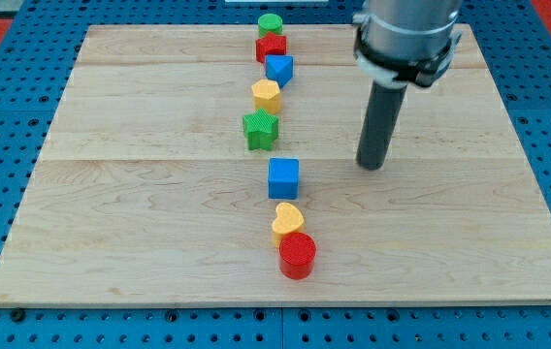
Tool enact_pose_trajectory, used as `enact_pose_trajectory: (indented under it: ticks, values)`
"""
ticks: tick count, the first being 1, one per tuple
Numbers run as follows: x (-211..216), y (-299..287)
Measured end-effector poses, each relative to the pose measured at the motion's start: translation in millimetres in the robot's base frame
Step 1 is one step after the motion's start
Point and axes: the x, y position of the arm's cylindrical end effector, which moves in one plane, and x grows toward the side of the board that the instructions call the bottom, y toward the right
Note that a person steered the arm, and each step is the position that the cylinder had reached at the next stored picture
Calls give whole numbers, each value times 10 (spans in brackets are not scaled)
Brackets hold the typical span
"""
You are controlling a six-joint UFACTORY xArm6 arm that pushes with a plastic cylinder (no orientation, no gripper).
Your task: Push the green star to the top left
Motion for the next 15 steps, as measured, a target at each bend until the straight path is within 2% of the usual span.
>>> enact_pose_trajectory:
  ticks: [1,2,3,4,5,6,7,9,10,11,13,14,15]
  values:
    - [328,-449]
    - [138,-741]
    - [74,-425]
    - [-271,-320]
    - [-550,-709]
    - [-510,-1863]
    - [-929,-2215]
    - [-582,-2129]
    - [-383,-1708]
    - [-700,-1538]
    - [-1610,-2634]
    - [-2178,-2684]
    - [-2265,-2901]
